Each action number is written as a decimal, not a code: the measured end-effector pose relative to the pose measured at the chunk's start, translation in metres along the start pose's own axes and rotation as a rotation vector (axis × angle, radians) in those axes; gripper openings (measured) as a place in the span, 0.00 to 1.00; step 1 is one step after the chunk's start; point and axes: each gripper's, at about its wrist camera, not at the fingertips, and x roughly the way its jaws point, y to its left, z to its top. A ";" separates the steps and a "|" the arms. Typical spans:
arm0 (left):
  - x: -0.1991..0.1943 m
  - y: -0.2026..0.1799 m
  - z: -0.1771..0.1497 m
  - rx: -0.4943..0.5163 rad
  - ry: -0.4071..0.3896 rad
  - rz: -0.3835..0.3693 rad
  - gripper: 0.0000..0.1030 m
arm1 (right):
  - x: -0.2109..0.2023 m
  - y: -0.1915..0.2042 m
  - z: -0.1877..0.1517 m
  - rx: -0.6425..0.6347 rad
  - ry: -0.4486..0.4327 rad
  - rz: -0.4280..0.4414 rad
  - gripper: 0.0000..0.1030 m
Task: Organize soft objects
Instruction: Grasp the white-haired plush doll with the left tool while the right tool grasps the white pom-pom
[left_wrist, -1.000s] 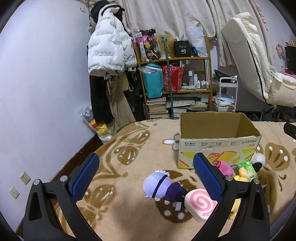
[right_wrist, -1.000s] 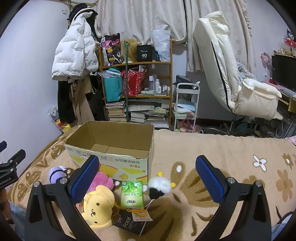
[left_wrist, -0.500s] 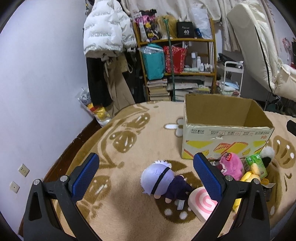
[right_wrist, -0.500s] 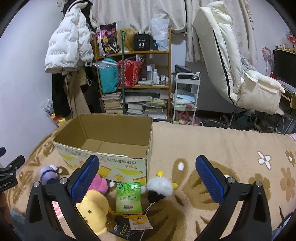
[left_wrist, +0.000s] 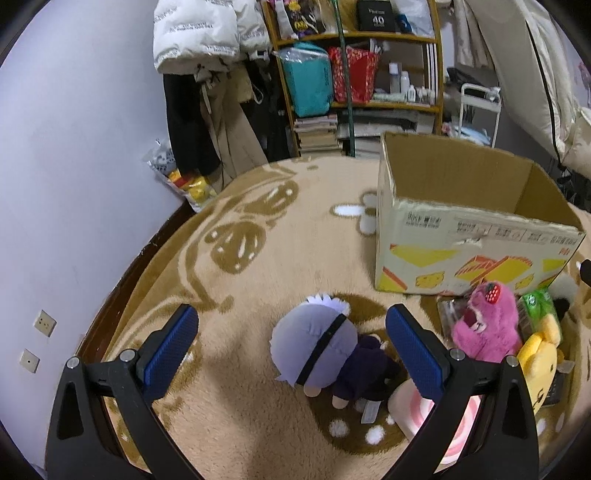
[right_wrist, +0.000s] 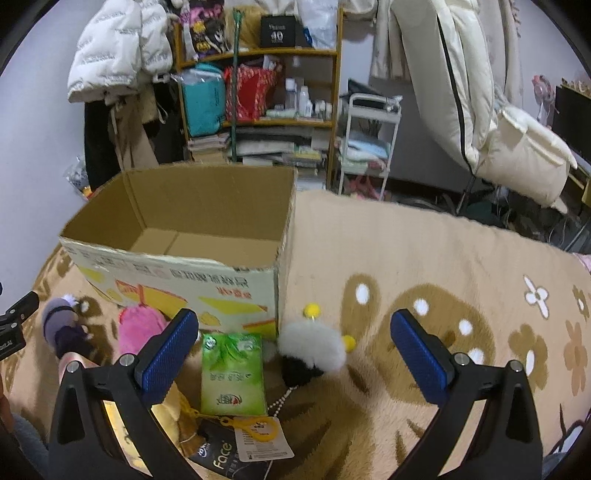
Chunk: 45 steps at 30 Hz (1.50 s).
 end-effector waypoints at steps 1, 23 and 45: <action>0.001 -0.001 -0.001 0.003 0.010 -0.006 0.98 | 0.004 -0.001 -0.001 0.005 0.017 -0.002 1.00; 0.051 -0.006 -0.015 -0.009 0.199 -0.036 0.97 | 0.056 -0.028 -0.018 0.142 0.274 0.035 0.57; 0.068 0.005 -0.016 -0.092 0.260 -0.089 0.96 | 0.081 -0.030 -0.022 0.183 0.336 0.109 0.57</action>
